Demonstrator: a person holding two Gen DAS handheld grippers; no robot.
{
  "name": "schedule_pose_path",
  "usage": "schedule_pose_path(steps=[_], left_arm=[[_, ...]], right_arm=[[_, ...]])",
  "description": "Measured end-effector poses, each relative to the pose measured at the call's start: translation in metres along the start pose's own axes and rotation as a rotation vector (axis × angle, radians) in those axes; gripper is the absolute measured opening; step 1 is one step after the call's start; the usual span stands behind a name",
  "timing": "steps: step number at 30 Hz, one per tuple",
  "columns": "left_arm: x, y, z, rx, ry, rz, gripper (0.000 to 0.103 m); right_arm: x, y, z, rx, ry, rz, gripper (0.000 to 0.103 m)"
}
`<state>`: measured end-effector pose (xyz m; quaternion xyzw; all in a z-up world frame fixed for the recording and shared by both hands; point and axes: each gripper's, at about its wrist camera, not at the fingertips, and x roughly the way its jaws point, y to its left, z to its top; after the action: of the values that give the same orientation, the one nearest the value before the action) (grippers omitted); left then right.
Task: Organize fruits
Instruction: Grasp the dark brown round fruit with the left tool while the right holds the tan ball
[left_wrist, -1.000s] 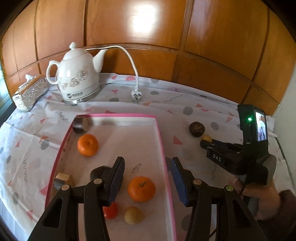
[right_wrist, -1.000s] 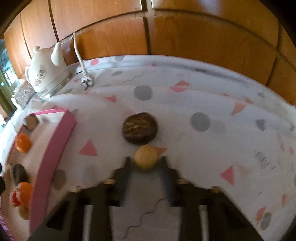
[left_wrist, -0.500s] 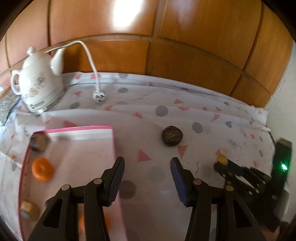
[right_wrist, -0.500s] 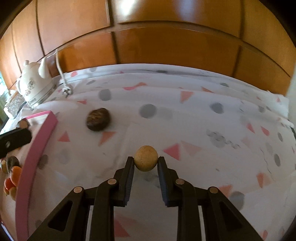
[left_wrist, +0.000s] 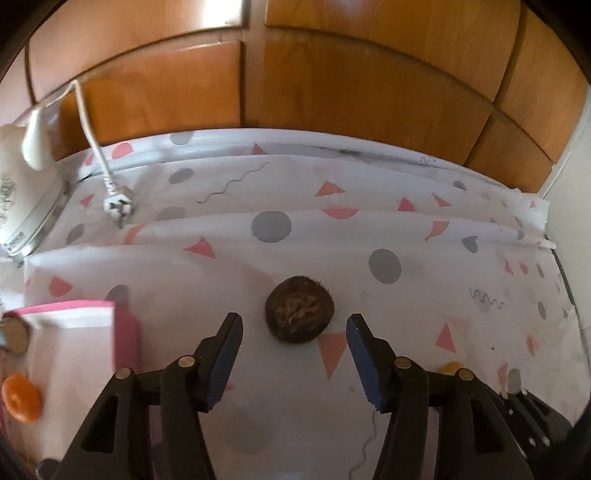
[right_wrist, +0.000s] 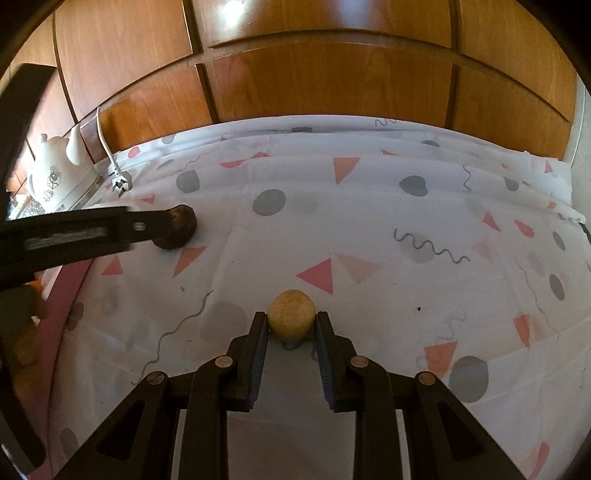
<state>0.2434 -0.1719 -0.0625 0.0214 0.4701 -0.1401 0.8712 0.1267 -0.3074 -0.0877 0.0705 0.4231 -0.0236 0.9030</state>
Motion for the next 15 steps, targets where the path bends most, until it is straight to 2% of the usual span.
schedule_pose_path(steps=[3, 4, 5, 8, 15], left_arm=[[0.021, -0.003, 0.004, 0.017, 0.035, 0.009, 0.055], [0.024, -0.002, 0.004, 0.015, 0.036, 0.01, 0.044], [0.022, -0.002, 0.004, 0.02, 0.017, 0.019, 0.044], [0.013, 0.004, 0.0, -0.023, 0.018, -0.039, 0.044], [-0.045, 0.012, -0.021, -0.028, -0.064, -0.022, 0.044]], right_arm=[[0.0, -0.002, -0.001, 0.004, 0.0, 0.006, 0.026], [0.0, -0.002, 0.0, 0.004, -0.001, 0.007, 0.026], [-0.001, -0.002, -0.001, 0.005, -0.002, 0.008, 0.026], [-0.001, -0.003, -0.001, 0.007, -0.006, 0.013, 0.026], [0.0, -0.001, -0.001, 0.001, -0.002, 0.005, 0.026]])
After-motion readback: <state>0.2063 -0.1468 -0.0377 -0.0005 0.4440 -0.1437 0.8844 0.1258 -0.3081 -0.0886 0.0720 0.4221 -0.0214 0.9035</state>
